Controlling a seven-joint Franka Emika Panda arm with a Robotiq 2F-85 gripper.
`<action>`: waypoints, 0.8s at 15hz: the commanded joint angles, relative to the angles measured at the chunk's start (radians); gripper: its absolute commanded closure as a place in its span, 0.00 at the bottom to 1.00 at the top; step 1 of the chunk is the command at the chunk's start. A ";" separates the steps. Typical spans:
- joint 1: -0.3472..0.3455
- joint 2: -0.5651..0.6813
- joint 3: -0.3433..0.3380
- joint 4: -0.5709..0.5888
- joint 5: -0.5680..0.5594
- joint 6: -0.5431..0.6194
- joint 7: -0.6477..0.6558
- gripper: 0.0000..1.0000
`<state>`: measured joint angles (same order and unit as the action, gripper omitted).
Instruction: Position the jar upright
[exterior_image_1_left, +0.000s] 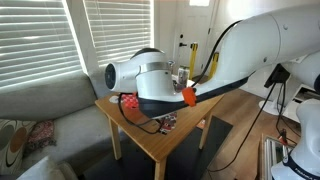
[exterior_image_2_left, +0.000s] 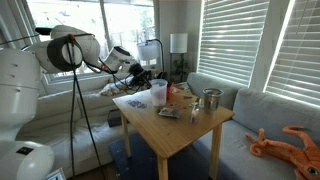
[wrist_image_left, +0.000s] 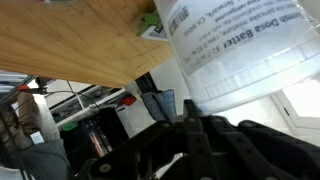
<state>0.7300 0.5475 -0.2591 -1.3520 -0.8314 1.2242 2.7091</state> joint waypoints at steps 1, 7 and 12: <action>-0.113 -0.018 0.147 -0.011 0.008 -0.103 0.016 0.68; -0.120 -0.037 0.255 -0.056 -0.277 -0.265 0.029 0.28; -0.162 -0.010 0.347 -0.017 -0.395 -0.322 -0.002 0.18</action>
